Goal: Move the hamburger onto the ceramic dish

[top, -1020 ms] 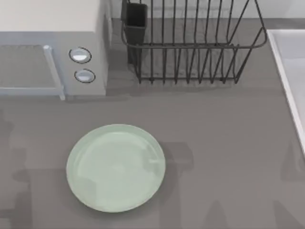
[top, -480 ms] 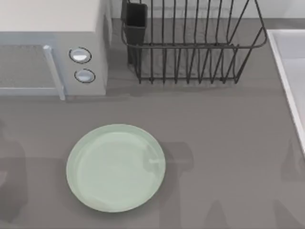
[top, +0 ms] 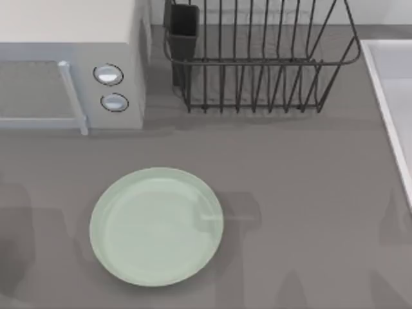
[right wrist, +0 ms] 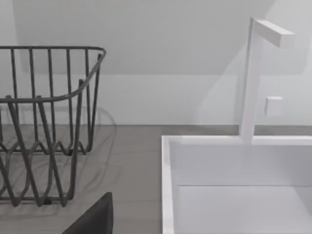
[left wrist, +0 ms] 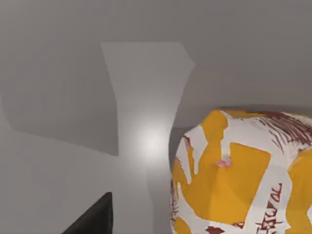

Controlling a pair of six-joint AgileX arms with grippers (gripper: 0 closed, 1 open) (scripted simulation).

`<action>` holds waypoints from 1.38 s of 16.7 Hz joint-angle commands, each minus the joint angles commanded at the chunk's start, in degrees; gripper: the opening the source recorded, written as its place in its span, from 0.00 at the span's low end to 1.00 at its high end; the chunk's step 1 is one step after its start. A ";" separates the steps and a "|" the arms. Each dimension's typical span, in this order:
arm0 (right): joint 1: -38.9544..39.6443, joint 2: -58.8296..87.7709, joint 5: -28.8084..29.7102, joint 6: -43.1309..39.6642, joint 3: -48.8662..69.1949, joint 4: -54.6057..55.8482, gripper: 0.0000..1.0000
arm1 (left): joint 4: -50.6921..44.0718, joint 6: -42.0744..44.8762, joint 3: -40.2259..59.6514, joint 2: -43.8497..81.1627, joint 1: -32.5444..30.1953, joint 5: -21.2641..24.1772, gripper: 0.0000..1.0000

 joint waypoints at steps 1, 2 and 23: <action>0.00 0.00 0.00 0.00 0.00 0.00 1.00 | 2.92 0.05 -1.28 1.33 0.02 0.00 1.00; 0.00 0.00 0.00 0.00 0.00 0.00 1.00 | 5.56 0.09 -2.50 2.60 0.05 0.01 1.00; 0.00 0.00 0.00 0.00 0.00 0.00 1.00 | 10.20 0.23 -4.99 5.46 0.14 0.01 0.00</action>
